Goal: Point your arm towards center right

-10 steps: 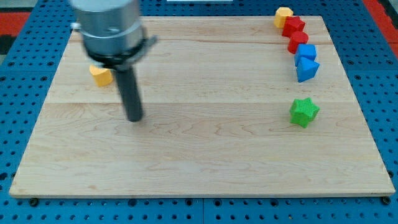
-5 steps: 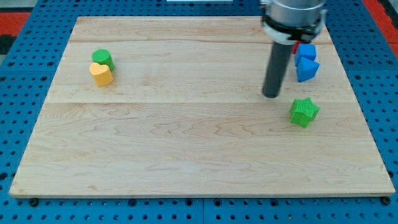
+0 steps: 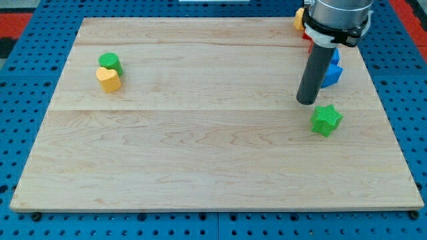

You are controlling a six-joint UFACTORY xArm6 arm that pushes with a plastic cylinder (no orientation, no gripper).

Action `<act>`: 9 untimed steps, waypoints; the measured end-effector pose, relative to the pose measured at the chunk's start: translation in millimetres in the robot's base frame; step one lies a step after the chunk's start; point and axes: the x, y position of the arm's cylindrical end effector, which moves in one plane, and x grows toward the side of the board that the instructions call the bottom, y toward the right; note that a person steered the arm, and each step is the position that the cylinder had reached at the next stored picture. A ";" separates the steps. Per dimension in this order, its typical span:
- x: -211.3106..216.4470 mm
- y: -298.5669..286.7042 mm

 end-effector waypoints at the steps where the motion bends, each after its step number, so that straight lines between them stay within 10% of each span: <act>1: 0.0 2.5; 7: -0.4 68.9; 9: -82.9 43.6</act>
